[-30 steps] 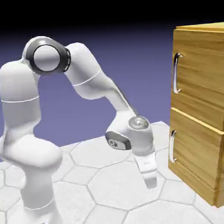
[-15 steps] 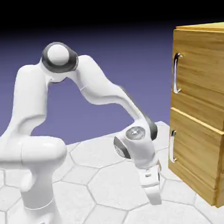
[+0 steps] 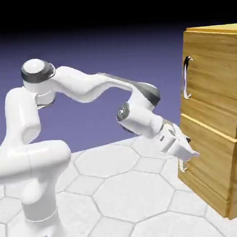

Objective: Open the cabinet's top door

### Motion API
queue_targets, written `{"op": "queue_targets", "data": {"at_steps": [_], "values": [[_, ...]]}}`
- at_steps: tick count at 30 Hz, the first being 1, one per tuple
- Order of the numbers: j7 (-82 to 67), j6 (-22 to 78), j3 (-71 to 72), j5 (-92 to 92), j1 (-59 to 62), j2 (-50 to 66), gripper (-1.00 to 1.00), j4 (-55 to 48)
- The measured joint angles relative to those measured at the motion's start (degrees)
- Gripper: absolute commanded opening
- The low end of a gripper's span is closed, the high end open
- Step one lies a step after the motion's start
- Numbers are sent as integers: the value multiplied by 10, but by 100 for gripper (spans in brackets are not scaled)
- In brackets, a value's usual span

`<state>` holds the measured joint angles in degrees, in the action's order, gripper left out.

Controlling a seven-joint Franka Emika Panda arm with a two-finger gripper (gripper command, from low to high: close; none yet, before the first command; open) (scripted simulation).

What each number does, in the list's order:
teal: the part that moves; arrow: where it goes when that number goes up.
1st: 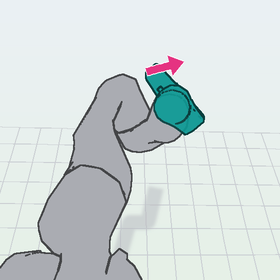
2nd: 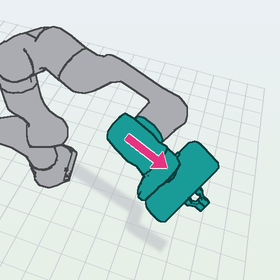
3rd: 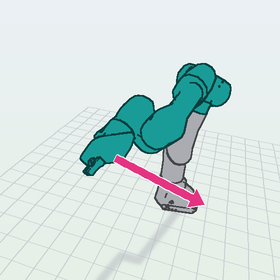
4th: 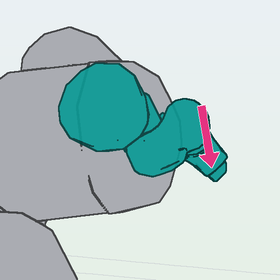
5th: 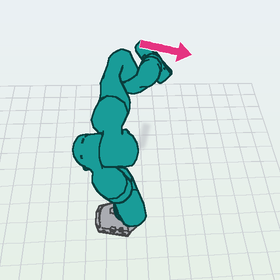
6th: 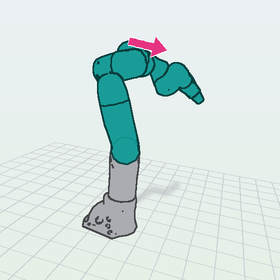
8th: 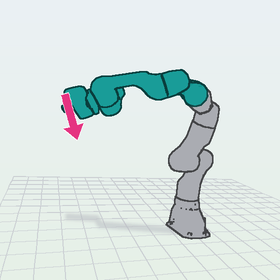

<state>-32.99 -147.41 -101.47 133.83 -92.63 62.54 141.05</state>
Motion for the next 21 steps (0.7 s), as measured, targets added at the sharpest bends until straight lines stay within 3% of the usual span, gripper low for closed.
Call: {"op": "queue_targets", "data": {"at_steps": [7,12,13,15,21], "values": [[-87,31,-116,154,-106,109,0,-23],[-84,29,-76,174,-21,95,0,-106],[-84,29,-74,175,-18,95,-100,-108],[-84,29,-74,175,-18,95,-100,-108],[-128,179,-134,153,-70,76,-100,-7]]}}
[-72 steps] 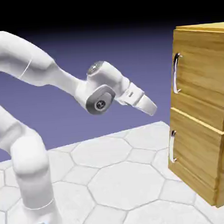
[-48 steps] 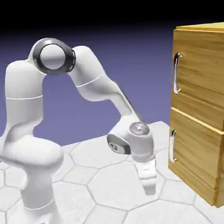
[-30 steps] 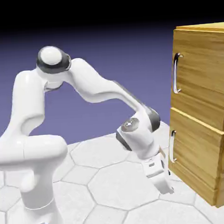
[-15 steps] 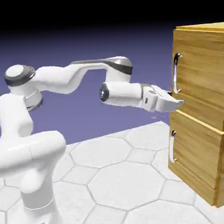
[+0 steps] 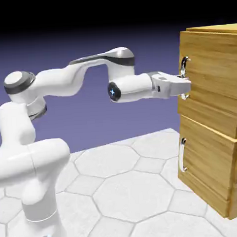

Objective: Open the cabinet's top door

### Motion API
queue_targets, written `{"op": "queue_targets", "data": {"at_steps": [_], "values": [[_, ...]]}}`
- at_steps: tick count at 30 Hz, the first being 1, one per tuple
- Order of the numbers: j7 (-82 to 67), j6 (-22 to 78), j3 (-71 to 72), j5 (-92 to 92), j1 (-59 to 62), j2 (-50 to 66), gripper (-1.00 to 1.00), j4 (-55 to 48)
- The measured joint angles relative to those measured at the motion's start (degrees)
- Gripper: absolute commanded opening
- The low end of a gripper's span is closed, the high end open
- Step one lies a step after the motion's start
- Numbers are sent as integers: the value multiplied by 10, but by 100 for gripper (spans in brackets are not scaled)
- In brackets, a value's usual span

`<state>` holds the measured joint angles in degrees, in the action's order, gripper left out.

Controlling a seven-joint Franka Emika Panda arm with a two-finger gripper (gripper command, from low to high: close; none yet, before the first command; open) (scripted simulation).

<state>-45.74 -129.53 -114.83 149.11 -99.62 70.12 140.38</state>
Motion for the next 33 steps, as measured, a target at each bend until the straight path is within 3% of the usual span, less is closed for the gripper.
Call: {"op": "queue_targets", "data": {"at_steps": [9,18,26,33], "values": [[-54,224,-99,-84,-22,-43,-100,101],[-116,449,-188,-213,28,-121,-100,131],[-204,643,-227,-383,133,-256,-100,74],[-279,734,-204,-535,220,-402,-100,-30]]}}
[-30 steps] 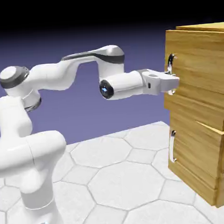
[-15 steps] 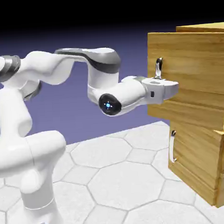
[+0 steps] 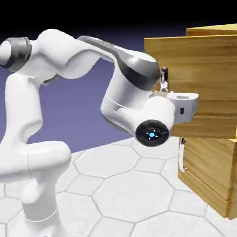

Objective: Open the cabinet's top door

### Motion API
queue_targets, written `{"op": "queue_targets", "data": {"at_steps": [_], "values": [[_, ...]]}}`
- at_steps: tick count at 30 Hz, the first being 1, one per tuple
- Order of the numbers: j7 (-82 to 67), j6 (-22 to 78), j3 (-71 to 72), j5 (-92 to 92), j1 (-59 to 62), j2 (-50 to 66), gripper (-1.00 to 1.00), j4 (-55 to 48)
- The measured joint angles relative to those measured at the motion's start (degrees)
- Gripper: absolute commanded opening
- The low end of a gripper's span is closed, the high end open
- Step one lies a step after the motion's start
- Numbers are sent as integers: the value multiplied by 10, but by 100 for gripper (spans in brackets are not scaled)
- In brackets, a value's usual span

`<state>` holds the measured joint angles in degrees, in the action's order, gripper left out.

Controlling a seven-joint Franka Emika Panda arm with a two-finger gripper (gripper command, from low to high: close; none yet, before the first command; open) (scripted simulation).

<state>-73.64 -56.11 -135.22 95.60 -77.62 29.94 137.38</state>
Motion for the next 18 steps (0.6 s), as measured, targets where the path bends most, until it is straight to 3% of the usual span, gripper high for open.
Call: {"op": "queue_targets", "data": {"at_steps": [9,18], "values": [[-39,18,56,-164,54,-187,-100,-139],[-15,5,81,-303,30,-374,-100,-272]]}}
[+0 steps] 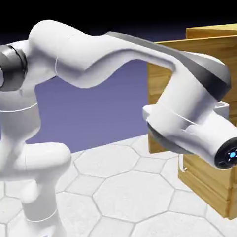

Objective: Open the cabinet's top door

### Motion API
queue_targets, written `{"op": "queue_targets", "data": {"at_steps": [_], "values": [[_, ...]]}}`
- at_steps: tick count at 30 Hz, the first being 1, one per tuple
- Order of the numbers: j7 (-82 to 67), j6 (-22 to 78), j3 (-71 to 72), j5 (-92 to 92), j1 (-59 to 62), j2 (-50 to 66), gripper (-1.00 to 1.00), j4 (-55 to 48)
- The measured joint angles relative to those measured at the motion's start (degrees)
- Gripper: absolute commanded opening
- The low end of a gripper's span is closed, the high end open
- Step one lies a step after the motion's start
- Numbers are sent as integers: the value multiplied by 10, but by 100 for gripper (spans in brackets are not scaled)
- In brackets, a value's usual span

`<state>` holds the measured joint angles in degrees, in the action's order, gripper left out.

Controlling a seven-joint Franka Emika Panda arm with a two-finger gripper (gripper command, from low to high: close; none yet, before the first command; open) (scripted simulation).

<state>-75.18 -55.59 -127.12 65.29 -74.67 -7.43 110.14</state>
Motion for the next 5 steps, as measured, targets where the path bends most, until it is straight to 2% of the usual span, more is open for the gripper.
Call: {"op": "queue_targets", "data": {"at_steps": [5], "values": [[32,11,-3,-69,-41,-104,-100,-88]]}}
